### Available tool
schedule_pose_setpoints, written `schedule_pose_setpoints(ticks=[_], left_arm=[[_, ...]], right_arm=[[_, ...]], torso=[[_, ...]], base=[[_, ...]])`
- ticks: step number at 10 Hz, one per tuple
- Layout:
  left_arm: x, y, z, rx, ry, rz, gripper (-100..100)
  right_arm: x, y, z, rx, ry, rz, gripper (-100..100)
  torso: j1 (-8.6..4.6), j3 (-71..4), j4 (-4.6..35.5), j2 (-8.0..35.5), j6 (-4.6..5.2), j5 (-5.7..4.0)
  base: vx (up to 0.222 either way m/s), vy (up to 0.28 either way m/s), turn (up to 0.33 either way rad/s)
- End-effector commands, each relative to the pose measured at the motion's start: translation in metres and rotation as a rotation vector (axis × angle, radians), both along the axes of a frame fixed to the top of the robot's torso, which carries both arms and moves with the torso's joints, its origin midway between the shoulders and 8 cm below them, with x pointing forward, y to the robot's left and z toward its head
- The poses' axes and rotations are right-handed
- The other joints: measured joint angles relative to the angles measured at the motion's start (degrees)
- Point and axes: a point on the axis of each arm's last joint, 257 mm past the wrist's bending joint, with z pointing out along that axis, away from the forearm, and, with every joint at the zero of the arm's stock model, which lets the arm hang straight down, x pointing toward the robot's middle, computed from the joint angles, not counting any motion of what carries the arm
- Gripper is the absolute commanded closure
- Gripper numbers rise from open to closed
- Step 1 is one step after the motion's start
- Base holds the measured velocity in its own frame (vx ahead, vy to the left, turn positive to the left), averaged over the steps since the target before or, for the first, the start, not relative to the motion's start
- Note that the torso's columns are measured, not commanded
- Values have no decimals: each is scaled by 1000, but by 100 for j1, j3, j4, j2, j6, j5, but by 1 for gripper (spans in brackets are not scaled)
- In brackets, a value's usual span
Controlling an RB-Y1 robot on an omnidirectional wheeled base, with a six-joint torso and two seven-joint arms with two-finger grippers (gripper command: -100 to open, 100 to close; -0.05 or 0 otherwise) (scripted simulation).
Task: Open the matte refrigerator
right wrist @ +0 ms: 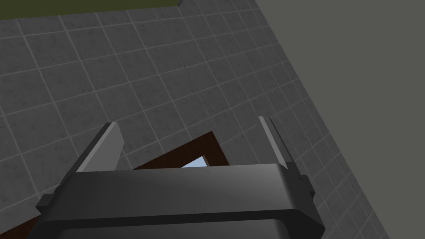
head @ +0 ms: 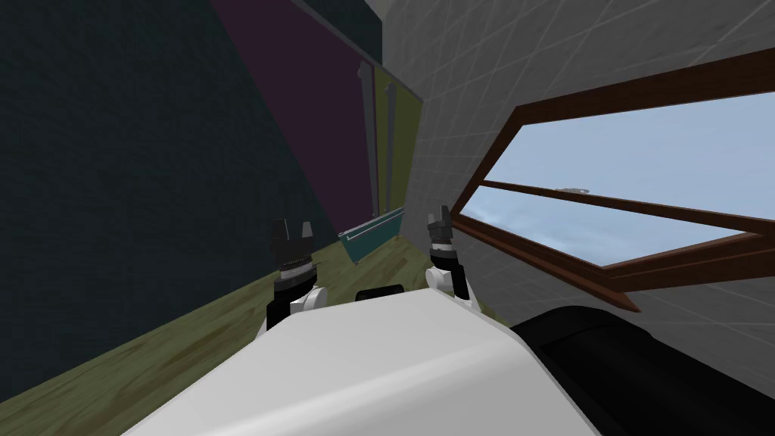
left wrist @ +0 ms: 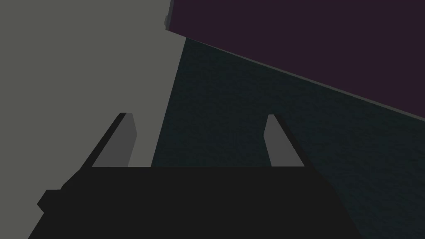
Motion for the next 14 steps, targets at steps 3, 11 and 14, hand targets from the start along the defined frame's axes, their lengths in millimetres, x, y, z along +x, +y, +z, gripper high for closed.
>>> schedule_pose_setpoints(ticks=[3,11,14], left_arm=[[0,0,0,0,0,0,0],[4,-3,-9,18,16,-39,-100],[10,-2,-23,4,34,-77,-100]], right_arm=[[0,0,0,0,0,0,0],[0,0,0,0,0,0,0],[0,0,0,0,0,0,0]], torso=[[0,-2014,1006,1003,0,0],[-4,-8318,4147,4147,1,0],[-3,-8461,4224,4218,0,0]], base=[[0,0,0],[11,-7,-12],[71,-45,-48]])
